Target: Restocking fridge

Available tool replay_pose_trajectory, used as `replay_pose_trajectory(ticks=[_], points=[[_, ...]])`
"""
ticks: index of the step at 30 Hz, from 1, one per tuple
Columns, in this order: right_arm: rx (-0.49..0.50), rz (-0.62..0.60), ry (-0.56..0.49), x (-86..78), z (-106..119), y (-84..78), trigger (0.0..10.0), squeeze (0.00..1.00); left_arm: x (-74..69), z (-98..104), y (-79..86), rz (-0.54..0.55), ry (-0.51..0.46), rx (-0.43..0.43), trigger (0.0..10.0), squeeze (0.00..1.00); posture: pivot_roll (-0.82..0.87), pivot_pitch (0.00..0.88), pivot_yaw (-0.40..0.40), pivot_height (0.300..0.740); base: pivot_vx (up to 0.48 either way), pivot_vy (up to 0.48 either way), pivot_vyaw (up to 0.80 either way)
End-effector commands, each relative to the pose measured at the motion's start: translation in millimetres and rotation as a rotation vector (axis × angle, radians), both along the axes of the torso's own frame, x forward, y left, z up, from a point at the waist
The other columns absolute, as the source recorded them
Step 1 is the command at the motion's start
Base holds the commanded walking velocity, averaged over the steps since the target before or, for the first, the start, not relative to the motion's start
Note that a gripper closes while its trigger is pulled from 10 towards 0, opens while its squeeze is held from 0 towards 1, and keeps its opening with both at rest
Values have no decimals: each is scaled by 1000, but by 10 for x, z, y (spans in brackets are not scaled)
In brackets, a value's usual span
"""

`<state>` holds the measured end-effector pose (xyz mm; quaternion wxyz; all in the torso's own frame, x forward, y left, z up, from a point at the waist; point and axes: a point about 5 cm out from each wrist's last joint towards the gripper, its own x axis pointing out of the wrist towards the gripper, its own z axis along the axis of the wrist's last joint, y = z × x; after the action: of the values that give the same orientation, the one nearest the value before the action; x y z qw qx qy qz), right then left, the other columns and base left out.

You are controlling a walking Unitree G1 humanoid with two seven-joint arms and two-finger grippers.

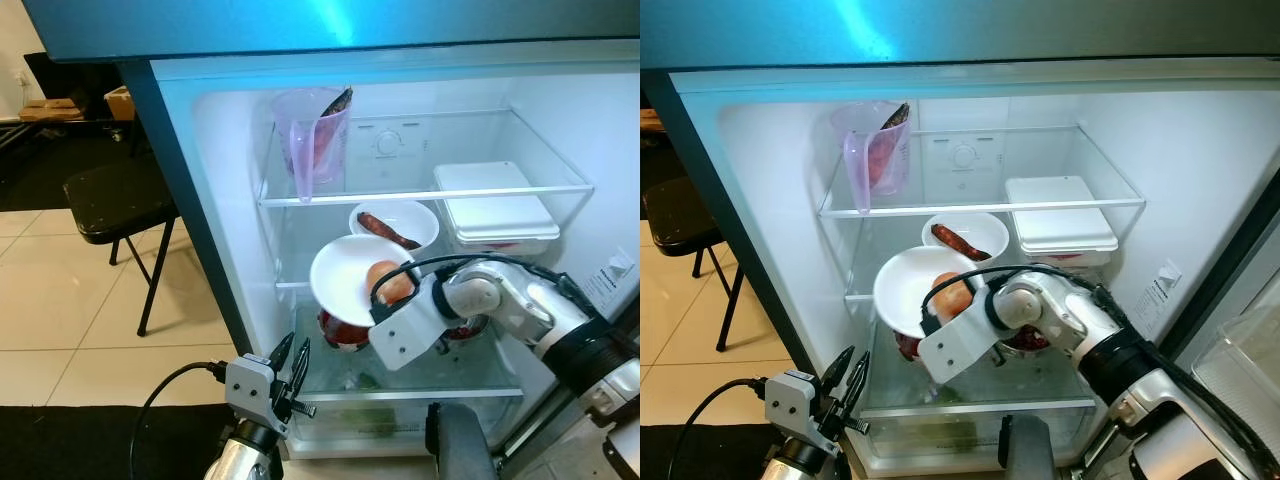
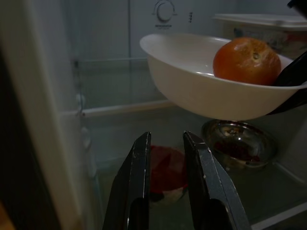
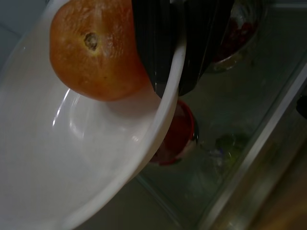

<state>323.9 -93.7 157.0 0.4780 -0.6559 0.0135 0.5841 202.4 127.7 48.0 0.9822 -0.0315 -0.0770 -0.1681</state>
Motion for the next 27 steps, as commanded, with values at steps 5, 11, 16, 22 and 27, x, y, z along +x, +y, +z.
replay_pose_trajectory(ticks=[5, 11, 16, 22, 27], points=[[20, 101, 56, -92, 30, 179, 10000, 0, -4, 34, 17, 4, 6, 17, 10000, 0, 1, 0, -11, 476, 0, 0, 0], [51, 133, 60, -89, -2, 361, 10000, 0, -17, 42, -2, 1, 13, 17, 10000, 0, 0, 0, -15, 476, 0, 0, 0], [86, 115, 38, -37, 2, 511, 10000, 0, -11, 57, -18, -4, 9, 18, 10000, 0, -2, 0, -15, 476, 0, 0, 0], [96, 64, 15, 47, -30, 675, 10000, 0, 0, 78, -41, -8, 7, 16, 10000, 0, 2, 0, -17, 476, 0, 0, 0], [99, 44, 5, 85, -38, 709, 10000, 0, 0, 83, -51, -9, 9, 14, 10000, 0, 3, 0, -19, 476, 0, 0, 0]])
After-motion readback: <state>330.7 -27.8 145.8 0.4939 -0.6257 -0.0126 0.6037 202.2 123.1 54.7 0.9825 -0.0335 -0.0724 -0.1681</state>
